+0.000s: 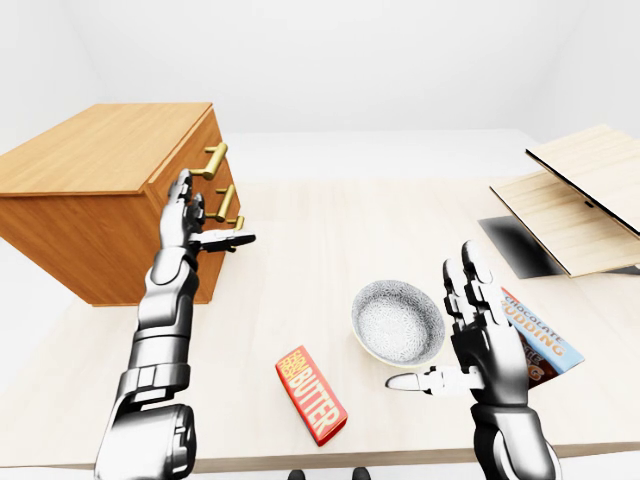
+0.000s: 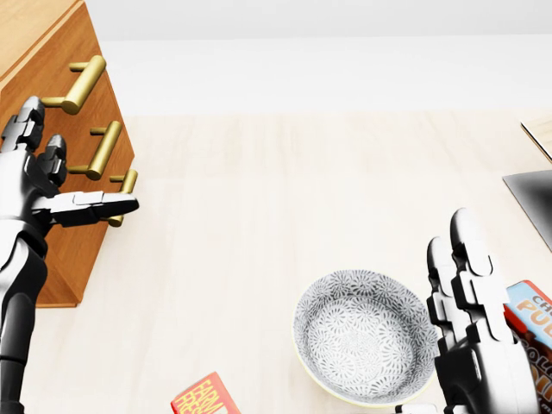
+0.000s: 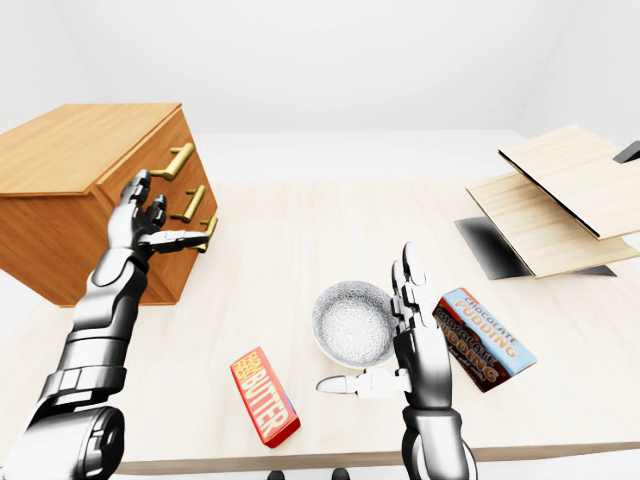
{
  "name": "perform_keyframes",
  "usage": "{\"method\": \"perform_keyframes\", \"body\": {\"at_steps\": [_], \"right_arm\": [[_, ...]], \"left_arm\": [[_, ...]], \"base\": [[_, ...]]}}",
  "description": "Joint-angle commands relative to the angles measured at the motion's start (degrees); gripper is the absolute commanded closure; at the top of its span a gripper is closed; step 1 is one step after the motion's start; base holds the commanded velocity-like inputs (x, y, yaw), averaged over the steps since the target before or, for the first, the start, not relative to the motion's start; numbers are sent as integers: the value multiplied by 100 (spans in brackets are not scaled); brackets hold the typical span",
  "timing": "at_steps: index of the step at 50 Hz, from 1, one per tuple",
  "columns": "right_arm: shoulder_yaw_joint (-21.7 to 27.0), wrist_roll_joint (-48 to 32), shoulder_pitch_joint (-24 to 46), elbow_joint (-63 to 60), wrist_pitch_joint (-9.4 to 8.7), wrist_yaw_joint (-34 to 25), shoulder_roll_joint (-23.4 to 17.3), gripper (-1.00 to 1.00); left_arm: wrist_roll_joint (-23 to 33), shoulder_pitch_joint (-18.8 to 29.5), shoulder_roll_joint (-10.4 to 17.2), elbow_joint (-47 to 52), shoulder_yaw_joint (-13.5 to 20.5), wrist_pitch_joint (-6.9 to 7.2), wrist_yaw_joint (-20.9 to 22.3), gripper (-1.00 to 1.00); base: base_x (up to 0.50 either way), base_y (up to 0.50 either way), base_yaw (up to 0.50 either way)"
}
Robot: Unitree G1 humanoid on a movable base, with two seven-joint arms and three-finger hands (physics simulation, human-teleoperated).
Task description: Close the top drawer of the cabinet and put the bowl on top of it.
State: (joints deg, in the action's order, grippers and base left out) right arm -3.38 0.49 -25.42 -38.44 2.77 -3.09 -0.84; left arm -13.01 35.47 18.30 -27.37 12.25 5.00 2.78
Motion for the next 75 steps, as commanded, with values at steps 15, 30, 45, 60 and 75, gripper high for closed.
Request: {"method": "perform_keyframes", "body": {"at_steps": [15,30,45,60,75], "right_arm": [[-14,-7,-12,-5,13,8,-10,-100],[-14,-7,46,46,-21,-2,-11,-100],[-11,-26,42,23,-39,13,2,-100],[6,11,26,-45,-91,29,-24,-100],[55,42,-73,-191,-105,-40,26,-100]], "left_arm": [[-338,-8,251,52,225,0,-123,-100],[-472,48,301,-58,238,0,-163,-100],[50,-1242,-510,2960,-191,0,12,-100],[895,-2255,-1107,5409,-834,0,261,-100],[1871,-3801,-1585,7539,-2142,0,603,-100]], "base": [[0,0,0],[0,0,0],[0,0,0],[0,0,0],[0,0,0]]}}
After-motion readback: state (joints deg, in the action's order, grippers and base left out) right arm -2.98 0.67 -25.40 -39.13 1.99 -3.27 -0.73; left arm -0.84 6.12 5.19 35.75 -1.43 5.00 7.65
